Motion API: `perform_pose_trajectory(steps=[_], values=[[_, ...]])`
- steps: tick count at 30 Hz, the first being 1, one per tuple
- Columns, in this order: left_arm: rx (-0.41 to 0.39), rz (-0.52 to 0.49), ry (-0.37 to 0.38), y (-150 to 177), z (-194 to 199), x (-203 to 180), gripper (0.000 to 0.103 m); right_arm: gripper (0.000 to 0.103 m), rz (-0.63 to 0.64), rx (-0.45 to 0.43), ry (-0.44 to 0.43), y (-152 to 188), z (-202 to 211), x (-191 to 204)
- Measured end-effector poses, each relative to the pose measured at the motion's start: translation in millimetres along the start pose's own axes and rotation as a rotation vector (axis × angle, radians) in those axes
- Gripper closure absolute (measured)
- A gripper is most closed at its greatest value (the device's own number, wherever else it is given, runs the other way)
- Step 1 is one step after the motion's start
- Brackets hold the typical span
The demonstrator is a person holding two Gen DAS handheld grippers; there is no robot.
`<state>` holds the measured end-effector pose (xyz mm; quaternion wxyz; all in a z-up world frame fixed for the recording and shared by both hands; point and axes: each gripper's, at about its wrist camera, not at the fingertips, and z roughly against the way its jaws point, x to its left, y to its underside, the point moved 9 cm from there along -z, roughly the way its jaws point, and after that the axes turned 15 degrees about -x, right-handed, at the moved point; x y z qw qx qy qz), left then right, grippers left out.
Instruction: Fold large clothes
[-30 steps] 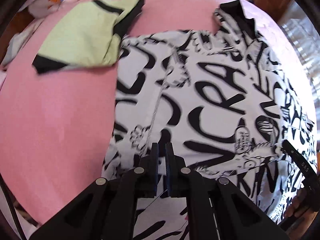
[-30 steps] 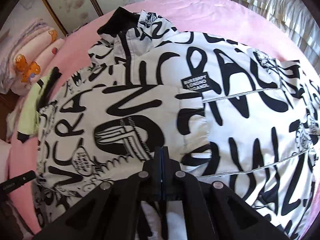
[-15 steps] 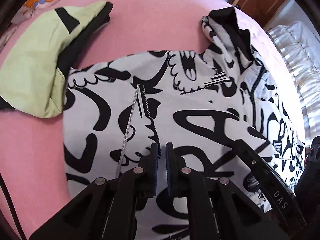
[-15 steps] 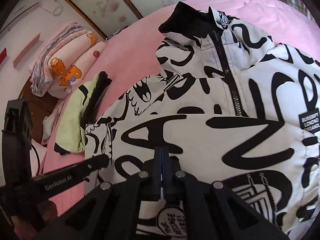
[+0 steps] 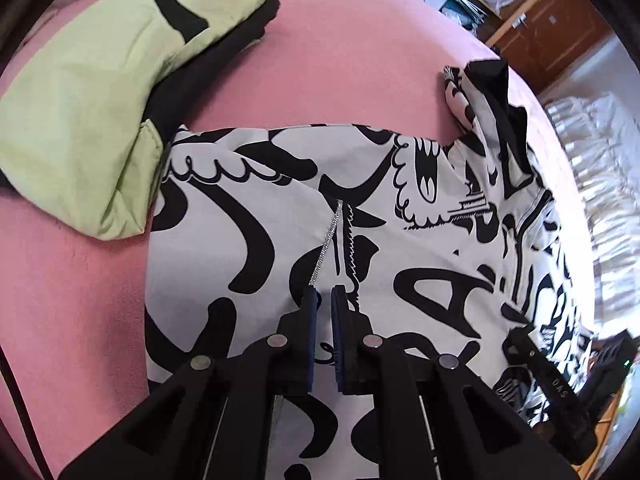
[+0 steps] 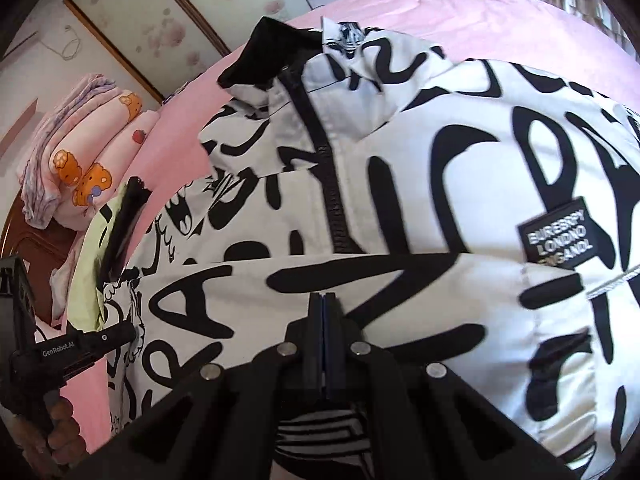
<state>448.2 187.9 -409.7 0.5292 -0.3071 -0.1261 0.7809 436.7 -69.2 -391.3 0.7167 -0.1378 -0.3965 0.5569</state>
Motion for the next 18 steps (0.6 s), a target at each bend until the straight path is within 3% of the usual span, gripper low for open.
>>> perform_pose_trajectory(steps=[4, 11, 14, 18], values=[[-0.051, -0.052, -0.105, -9, 5, 16, 0.095, 0.103, 0.025, -0.030, 0.149, -8, 18, -38], [-0.035, -0.010, -0.148, -14, -6, 50, 0.095, 0.103, -0.022, -0.063, 0.258, -14, 47, -76], [-0.023, -0.021, -0.143, -16, 3, 46, 0.095, 0.103, -0.035, -0.060, 0.306, -12, 62, -78], [-0.013, -0.074, -0.094, -11, 23, 29, 0.095, 0.103, -0.147, -0.079, 0.298, -5, 91, -75]])
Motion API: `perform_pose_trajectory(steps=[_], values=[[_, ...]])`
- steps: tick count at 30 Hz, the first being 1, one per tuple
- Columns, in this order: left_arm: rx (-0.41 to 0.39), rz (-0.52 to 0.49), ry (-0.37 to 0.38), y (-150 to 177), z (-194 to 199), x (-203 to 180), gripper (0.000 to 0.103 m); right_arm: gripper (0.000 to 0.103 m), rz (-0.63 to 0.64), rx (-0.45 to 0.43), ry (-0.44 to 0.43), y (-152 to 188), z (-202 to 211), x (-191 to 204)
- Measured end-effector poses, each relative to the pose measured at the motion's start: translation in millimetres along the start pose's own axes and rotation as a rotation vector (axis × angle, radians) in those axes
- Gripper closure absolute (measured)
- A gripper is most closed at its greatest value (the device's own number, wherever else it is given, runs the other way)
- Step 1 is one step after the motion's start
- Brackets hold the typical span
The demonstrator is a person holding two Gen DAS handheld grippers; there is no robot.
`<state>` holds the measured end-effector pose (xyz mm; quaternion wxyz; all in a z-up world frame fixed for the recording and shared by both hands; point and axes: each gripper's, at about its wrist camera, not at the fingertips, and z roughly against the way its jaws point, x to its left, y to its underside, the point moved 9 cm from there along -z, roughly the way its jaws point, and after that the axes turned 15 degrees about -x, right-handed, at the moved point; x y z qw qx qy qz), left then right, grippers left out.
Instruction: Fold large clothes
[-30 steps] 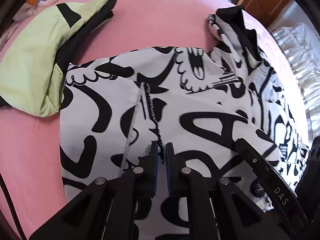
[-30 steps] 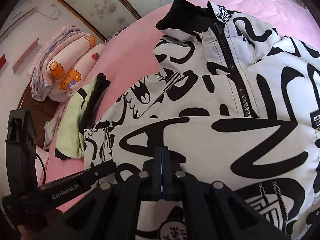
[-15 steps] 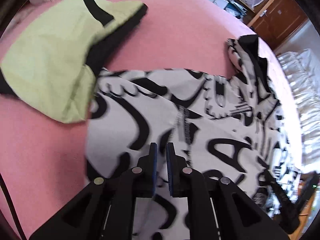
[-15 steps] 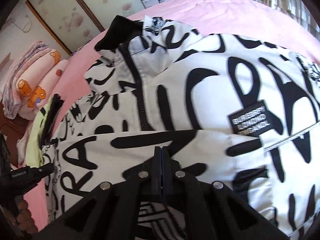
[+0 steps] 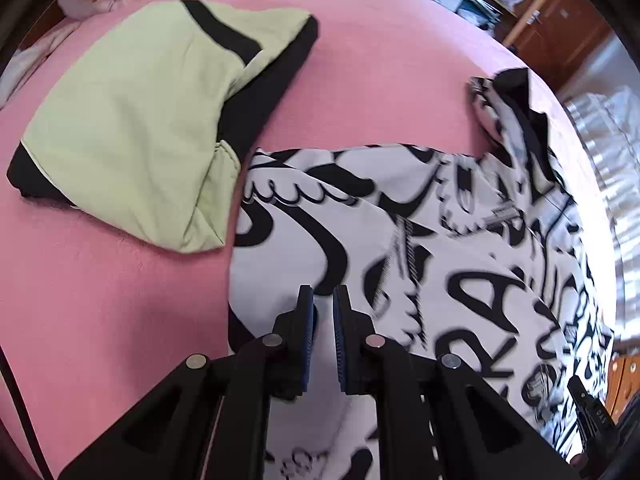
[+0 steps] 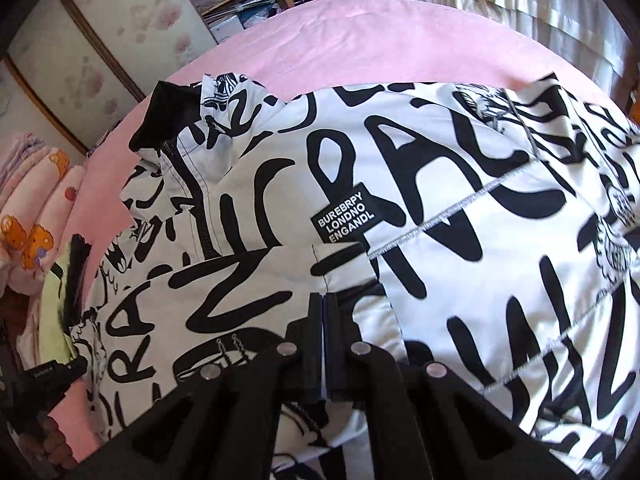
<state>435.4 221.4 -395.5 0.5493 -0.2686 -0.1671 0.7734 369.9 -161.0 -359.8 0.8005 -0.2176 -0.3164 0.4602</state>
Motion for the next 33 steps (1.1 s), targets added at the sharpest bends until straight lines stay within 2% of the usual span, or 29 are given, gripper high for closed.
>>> perform_pose_trajectory(steps=[3, 7, 15, 17, 18, 22, 25, 28, 33], values=[[-0.005, -0.057, 0.031, 10, 26, -15, 0.094, 0.103, -0.054, 0.008, 0.011, 9, 25, -5], [-0.017, -0.116, 0.079, 32, 60, -39, 0.083, 0.103, -0.101, 0.033, 0.032, 25, 55, -17], [0.027, -0.232, 0.159, 102, 116, -97, 0.071, 0.102, -0.113, 0.084, 0.024, 62, 97, -46], [0.043, -0.247, 0.167, 121, 126, -114, 0.054, 0.102, -0.138, 0.115, -0.002, 74, 104, -58], [0.047, -0.257, 0.168, 131, 133, -125, 0.052, 0.101, -0.154, 0.133, -0.012, 79, 107, -64], [0.091, -0.282, 0.165, 168, 153, -166, 0.051, 0.086, -0.226, 0.210, -0.017, 93, 123, -101], [0.130, -0.280, 0.159, 199, 170, -203, 0.045, 0.075, -0.247, 0.235, -0.031, 88, 138, -132], [0.166, -0.256, 0.172, 223, 181, -237, 0.043, 0.067, -0.278, 0.244, -0.034, 76, 152, -168], [0.237, -0.235, 0.227, 260, 202, -314, 0.042, 0.062, -0.359, 0.255, -0.036, 50, 174, -232]])
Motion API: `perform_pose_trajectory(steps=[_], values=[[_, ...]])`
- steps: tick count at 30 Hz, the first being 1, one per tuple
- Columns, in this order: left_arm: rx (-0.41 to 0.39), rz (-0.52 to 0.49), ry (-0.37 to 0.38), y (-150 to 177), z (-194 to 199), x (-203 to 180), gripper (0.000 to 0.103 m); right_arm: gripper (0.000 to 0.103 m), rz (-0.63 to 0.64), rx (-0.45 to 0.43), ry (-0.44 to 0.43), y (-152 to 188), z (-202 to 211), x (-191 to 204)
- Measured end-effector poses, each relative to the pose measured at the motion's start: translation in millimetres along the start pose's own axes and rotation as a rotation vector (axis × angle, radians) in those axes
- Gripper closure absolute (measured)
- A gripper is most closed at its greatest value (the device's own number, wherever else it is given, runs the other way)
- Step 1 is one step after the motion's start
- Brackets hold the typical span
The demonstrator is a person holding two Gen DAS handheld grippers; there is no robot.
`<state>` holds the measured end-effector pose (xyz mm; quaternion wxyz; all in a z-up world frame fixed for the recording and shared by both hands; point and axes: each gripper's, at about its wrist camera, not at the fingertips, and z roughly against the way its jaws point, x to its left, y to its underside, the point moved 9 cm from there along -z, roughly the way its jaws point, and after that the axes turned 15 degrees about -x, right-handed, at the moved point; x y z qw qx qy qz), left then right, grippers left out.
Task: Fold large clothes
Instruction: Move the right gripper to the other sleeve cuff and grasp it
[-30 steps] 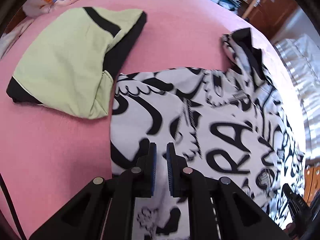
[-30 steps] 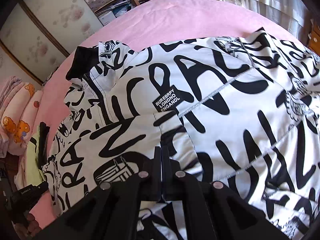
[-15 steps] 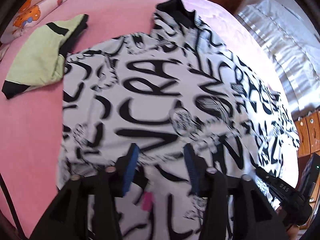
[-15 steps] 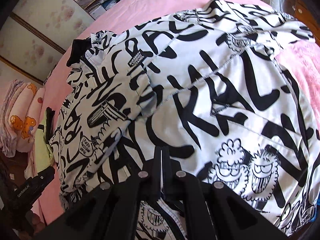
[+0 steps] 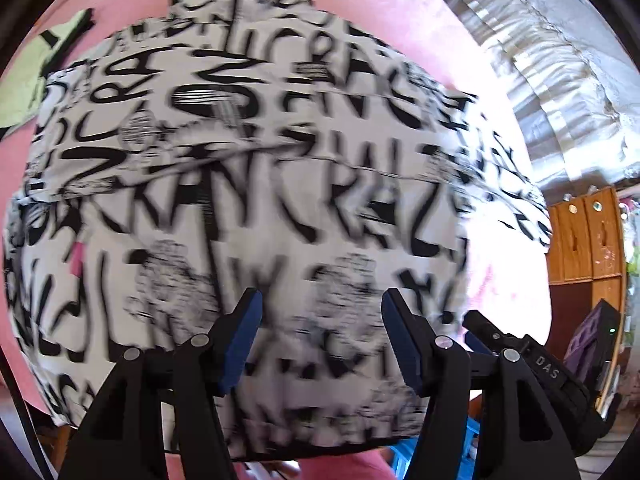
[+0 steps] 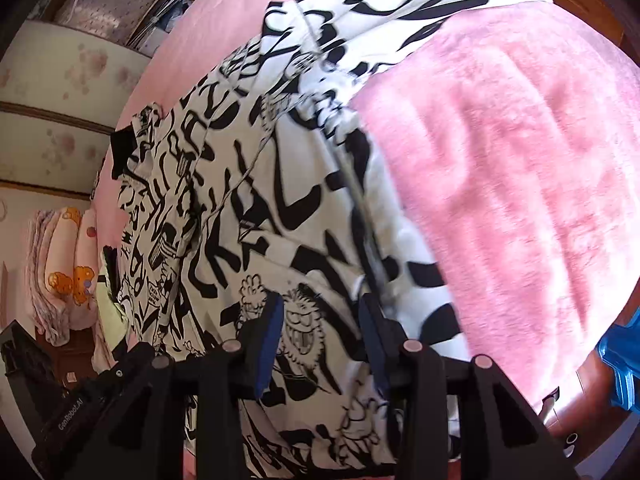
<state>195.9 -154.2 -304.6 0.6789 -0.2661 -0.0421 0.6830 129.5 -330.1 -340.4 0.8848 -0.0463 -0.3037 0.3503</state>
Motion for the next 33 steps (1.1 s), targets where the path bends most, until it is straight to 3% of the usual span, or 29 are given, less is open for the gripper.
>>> perform_pose_trajectory(steps=[4, 8, 13, 22, 25, 33], values=[[-0.027, -0.064, 0.046, 0, 3, -70, 0.027, 0.054, -0.064, -0.022, -0.008, -36, 21, -42], [-0.035, -0.165, 0.048, -1, -6, -126, 0.023, 0.053, -0.129, -0.052, 0.007, -71, 33, -87], [0.011, -0.225, 0.037, 6, -29, -171, 0.021, 0.053, -0.216, -0.107, 0.006, -120, 38, -137], [0.104, -0.304, 0.000, 14, -69, -206, 0.021, 0.053, -0.317, -0.234, -0.023, -209, 22, -186], [0.101, -0.345, -0.016, 11, -74, -213, 0.021, 0.053, -0.340, -0.268, -0.038, -234, 12, -199], [0.107, -0.360, -0.042, 3, -85, -218, 0.021, 0.053, -0.528, -0.322, -0.074, -265, -20, -232]])
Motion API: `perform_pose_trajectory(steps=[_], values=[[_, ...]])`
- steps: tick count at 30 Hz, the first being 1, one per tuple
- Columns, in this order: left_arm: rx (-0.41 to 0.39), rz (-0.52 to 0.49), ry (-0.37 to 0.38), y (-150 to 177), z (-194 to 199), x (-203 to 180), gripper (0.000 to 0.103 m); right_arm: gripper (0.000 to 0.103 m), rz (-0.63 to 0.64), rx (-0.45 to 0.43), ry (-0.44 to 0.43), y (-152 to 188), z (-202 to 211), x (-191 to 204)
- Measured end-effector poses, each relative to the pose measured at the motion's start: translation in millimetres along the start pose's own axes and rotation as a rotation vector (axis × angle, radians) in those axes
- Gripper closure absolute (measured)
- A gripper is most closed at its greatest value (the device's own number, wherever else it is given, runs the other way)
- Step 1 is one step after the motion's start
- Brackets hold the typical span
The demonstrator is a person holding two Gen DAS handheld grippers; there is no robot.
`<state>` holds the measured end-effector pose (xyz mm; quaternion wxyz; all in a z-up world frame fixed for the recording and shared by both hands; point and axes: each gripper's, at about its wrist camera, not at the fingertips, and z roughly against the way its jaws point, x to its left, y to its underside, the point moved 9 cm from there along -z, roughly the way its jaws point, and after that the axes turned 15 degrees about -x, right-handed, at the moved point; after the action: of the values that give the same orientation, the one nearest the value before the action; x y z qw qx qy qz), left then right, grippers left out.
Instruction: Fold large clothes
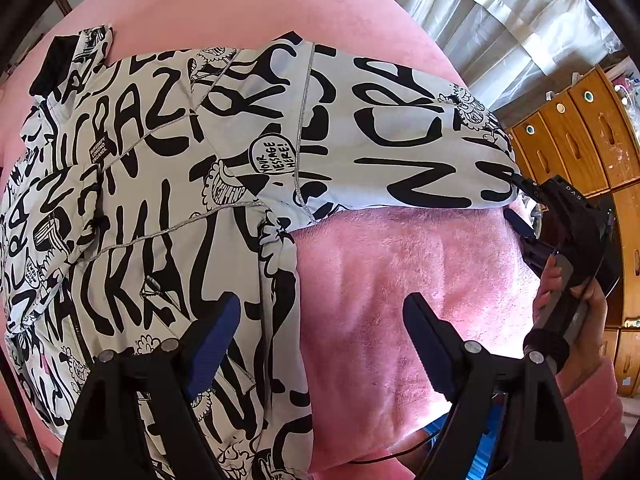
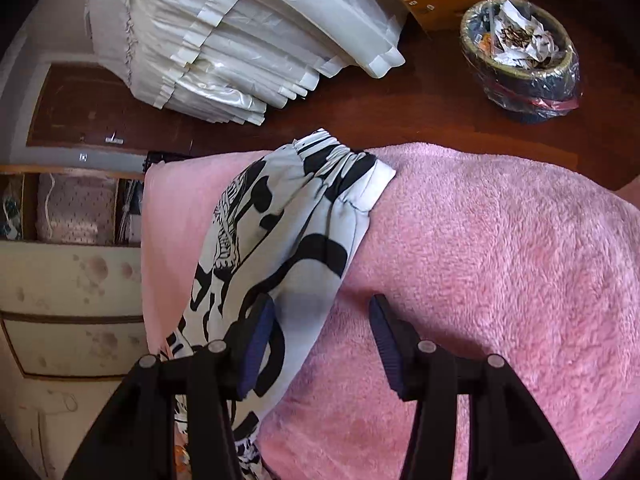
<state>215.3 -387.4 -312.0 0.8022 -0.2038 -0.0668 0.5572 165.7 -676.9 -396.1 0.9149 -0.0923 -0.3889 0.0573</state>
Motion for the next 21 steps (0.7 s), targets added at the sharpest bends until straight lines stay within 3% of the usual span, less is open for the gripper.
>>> perform_pose_trajectory(steps=[6, 12, 16, 21], values=[[0.001, 0.010, -0.021, -5, -8, 6, 0.021, 0.053, -0.053, -0.080, -0.005, -26, -18, -2], [-0.009, 0.025, -0.025, -8, -8, 14, 0.021, 0.055, 0.005, -0.102, 0.039, -36, -35, 8], [-0.035, 0.045, -0.025, -10, -2, 21, 0.021, 0.089, 0.006, -0.122, 0.040, -36, -34, 10], [-0.082, 0.069, -0.022, -11, 12, 35, 0.021, 0.095, 0.012, -0.209, -0.005, -39, -14, 26]])
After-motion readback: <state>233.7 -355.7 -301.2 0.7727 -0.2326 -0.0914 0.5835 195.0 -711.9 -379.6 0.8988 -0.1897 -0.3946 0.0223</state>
